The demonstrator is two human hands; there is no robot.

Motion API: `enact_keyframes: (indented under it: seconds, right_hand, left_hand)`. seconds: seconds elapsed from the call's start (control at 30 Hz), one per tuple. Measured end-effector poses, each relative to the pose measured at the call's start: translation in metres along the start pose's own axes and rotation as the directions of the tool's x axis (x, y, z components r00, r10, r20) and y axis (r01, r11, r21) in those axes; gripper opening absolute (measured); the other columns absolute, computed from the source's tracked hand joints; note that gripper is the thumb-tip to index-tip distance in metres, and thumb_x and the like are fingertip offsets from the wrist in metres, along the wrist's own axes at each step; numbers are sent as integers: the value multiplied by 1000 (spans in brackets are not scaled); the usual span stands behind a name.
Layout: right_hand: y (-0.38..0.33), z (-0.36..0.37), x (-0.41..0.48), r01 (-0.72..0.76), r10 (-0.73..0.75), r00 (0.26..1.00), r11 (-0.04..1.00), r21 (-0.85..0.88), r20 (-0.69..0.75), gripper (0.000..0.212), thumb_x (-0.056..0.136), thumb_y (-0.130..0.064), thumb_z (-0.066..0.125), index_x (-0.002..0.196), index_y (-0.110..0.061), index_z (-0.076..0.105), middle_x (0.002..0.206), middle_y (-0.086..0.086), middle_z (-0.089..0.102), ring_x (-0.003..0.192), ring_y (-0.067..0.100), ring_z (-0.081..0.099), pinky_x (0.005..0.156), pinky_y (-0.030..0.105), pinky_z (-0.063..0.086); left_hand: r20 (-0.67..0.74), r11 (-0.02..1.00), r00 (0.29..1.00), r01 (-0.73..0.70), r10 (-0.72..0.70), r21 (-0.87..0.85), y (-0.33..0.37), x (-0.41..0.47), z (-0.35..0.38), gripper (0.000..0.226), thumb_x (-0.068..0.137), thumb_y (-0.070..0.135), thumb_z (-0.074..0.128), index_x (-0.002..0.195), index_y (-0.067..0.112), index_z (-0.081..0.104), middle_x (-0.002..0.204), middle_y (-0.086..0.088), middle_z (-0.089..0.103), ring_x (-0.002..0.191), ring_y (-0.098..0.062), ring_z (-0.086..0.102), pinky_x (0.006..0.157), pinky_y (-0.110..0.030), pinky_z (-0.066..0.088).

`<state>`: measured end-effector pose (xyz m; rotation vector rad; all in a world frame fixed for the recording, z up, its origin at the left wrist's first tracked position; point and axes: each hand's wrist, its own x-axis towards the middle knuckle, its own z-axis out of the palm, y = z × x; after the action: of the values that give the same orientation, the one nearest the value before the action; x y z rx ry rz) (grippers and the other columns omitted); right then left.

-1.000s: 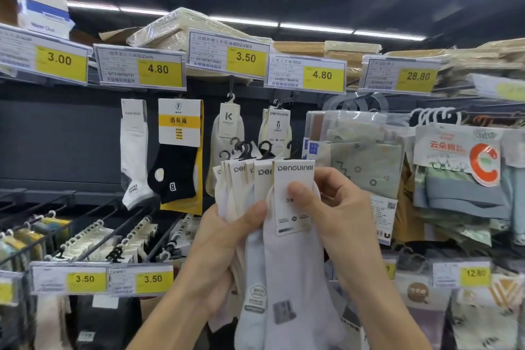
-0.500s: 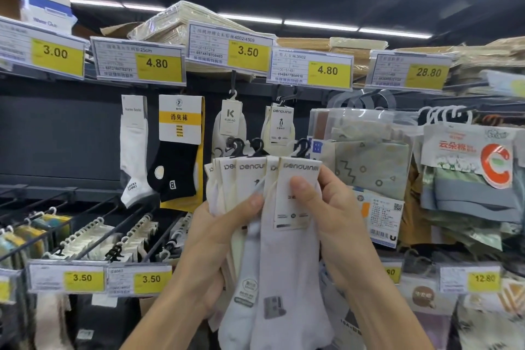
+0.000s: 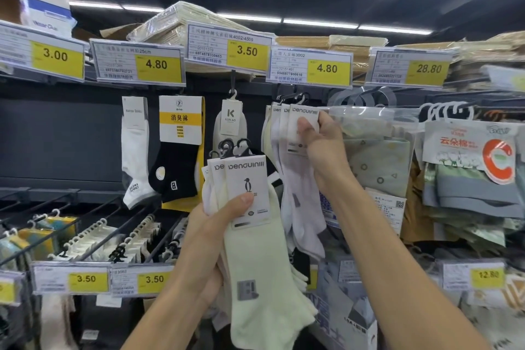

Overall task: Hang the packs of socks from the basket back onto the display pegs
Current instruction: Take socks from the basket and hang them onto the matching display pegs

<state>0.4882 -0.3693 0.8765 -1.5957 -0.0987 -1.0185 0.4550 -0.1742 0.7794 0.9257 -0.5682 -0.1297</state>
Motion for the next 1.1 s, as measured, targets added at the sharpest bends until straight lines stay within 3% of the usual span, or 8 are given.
enact_keyframes:
  seconds: [0.17,0.3,0.37,0.7,0.87,0.97,1.03,1.1]
  right_hand:
    - [6,14,28,27,-35,998,987,-156,-49,36,98,-23,52,134,-23,53,99,-5,68,72,-2,64,64,17,52]
    - [20,18,37,20,-14,999,989,-149,38,54,99,-18,53,150,-19,36,140,11,55,123,24,57,105,44,47]
    - [25,19,41,13,-1,997,986,-165,75,59,99,-16,53,153,-16,29,147,12,48,135,31,46,112,50,39]
    - [25,26,57,-44,75,994,945,-325,83,62,102,-18,49,156,-15,20,152,9,43,138,27,44,116,43,34]
    - [2,22,5,99,-69,995,806,-584,73,64,103,-29,46,157,-14,15,160,6,26,145,22,29,115,35,24]
    - [-9,3,-57,294,-280,956,880,-372,92,41,98,-42,52,136,-26,55,131,-13,58,119,2,54,102,21,42]
    - [-16,-12,-93,275,-234,955,930,-245,183,36,85,-58,61,115,-38,64,101,-17,66,94,2,63,78,16,52]
    - [-17,-18,-112,220,-150,943,951,-218,298,43,72,-63,71,110,-43,65,93,-13,65,82,5,62,70,17,52]
  left_hand:
    - [3,1000,1000,6,-6,1,-1,-2,-3,39,59,34,83,97,27,80,101,-12,78,80,-25,77,62,-34,60]
    - [2,1000,1000,24,-24,17,-2,-4,-4,35,64,28,84,98,27,79,102,-13,78,81,-26,77,62,-34,60]
    - [4,999,999,34,-34,31,-4,-5,-4,29,69,27,80,98,27,79,102,-13,78,81,-26,77,63,-34,60]
    - [26,997,1000,14,-16,73,-6,-8,-4,36,63,35,81,99,29,79,101,-11,78,83,-24,77,64,-33,60]
    - [17,997,1000,25,-26,72,-7,-8,-5,37,64,36,82,100,27,79,102,-11,78,85,-25,77,65,-32,60]
    - [5,997,999,41,-41,68,-8,-8,-4,44,65,34,83,107,22,77,107,-13,77,91,-29,76,67,-33,60]
    - [18,997,999,27,-28,70,-7,-8,-3,45,69,34,83,111,20,76,110,-15,76,95,-31,75,70,-33,61]
    - [30,997,1000,-6,3,83,-7,-7,0,43,72,36,81,112,22,75,111,-14,76,98,-32,75,72,-34,61]
